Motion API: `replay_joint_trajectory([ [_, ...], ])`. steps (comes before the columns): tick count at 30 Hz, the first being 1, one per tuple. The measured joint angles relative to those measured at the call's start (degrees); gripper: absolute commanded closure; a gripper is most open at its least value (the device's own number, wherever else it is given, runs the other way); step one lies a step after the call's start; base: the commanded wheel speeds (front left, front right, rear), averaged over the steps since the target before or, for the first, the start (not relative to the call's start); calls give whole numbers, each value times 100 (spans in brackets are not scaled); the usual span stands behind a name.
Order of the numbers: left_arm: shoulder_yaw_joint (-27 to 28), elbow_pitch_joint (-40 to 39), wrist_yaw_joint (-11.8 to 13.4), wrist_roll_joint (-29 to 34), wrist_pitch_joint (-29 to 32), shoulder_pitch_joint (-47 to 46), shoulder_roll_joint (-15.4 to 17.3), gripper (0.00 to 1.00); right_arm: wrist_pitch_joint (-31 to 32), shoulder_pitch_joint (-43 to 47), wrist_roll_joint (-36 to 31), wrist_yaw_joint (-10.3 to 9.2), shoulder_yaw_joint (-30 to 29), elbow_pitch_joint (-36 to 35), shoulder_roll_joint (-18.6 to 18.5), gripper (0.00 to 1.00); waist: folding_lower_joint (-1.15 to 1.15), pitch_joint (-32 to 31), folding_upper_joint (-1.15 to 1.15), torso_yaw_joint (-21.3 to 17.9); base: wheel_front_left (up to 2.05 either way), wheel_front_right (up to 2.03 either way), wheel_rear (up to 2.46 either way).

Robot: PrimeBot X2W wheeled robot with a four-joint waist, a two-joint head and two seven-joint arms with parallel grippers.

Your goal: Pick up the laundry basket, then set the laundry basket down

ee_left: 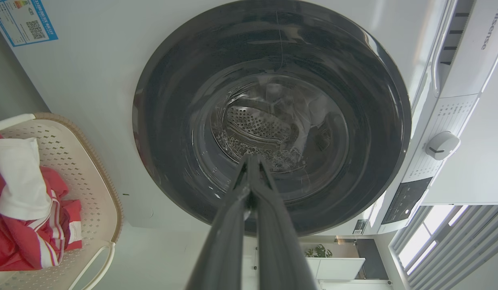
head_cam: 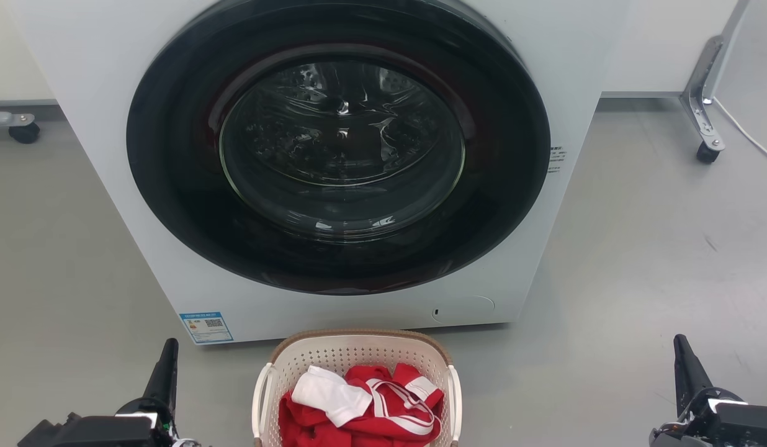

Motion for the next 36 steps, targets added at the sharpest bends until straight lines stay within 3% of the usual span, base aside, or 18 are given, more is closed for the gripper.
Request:
replay_joint_trajectory([
  [36,0,0,0,0,0,0,0,100,0,0,0,0,0,-2,0,100,0,1,0,0,0,0,0],
])
